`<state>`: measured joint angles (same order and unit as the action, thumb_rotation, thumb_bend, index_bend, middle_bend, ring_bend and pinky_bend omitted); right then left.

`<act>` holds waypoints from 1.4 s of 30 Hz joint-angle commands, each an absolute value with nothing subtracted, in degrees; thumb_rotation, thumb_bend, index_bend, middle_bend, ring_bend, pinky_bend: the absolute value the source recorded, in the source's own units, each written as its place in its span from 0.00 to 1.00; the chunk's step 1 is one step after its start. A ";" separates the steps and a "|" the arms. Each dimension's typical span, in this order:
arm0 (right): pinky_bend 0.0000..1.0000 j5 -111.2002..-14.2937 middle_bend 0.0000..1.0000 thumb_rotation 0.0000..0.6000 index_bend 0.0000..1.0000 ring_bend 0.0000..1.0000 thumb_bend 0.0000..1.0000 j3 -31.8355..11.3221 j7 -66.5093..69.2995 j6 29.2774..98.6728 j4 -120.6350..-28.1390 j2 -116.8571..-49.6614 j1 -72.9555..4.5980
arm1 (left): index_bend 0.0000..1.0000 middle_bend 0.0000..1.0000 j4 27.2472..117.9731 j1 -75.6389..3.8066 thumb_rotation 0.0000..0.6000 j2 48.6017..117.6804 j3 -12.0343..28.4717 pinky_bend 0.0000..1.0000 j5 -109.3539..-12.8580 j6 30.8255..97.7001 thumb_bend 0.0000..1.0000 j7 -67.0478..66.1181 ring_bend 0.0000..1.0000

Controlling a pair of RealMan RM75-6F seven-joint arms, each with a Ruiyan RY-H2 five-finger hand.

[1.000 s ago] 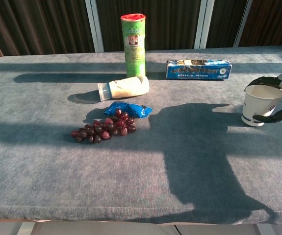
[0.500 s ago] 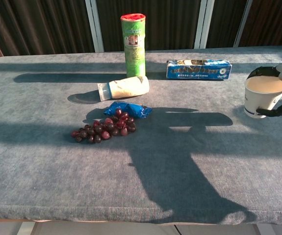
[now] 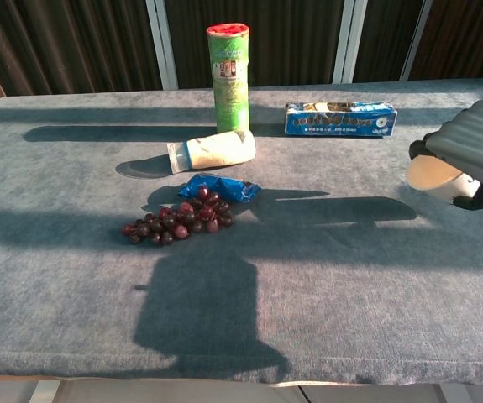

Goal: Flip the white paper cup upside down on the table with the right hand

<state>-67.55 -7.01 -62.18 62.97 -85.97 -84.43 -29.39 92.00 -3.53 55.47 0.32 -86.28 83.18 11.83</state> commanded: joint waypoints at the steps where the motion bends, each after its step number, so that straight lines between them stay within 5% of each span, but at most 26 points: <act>1: 0.49 -57.79 0.48 1.00 0.60 0.45 0.77 -6.47 -68.48 58.40 -90.37 -83.47 -32.21 | 0.21 0.05 92.00 -3.54 1.00 55.43 0.30 0.13 -86.36 83.18 0.48 11.91 0.00; 8: 0.47 -55.15 0.47 1.00 0.47 0.36 0.77 -5.41 -63.41 56.17 -86.56 -84.81 -33.42 | 0.21 0.05 91.92 -3.52 1.00 55.36 0.33 0.13 -86.25 83.14 0.48 12.34 0.00; 18: 0.27 -62.98 0.19 1.00 0.21 0.10 0.69 -4.63 -47.76 57.09 -81.17 -85.85 -32.97 | 0.21 0.05 92.00 -3.63 1.00 55.38 0.26 0.13 -86.32 82.91 0.48 12.02 0.00; 27: 0.15 -71.54 0.02 1.00 0.02 0.00 0.56 -3.91 -34.27 60.41 -74.83 -87.57 -31.84 | 0.21 0.05 92.12 -3.68 1.00 55.34 0.20 0.13 -86.32 82.76 0.48 11.87 0.00; 35: 0.05 -77.90 0.00 1.00 0.00 0.00 0.40 -3.77 -24.54 65.79 -69.74 -88.95 -30.47 | 0.21 0.05 92.23 -3.73 1.00 55.26 0.11 0.13 -86.38 82.60 0.48 11.81 0.00; 42: 0.05 -81.47 0.00 1.00 0.00 0.00 0.39 -2.98 -22.60 72.52 -67.18 -88.29 -27.29 | 0.21 0.06 92.20 -3.73 1.00 55.17 0.14 0.13 -86.26 82.54 0.48 12.23 0.00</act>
<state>-80.97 -3.25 -20.81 70.63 -67.59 -88.65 -28.77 92.20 -3.74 55.17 0.14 -86.26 82.53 12.23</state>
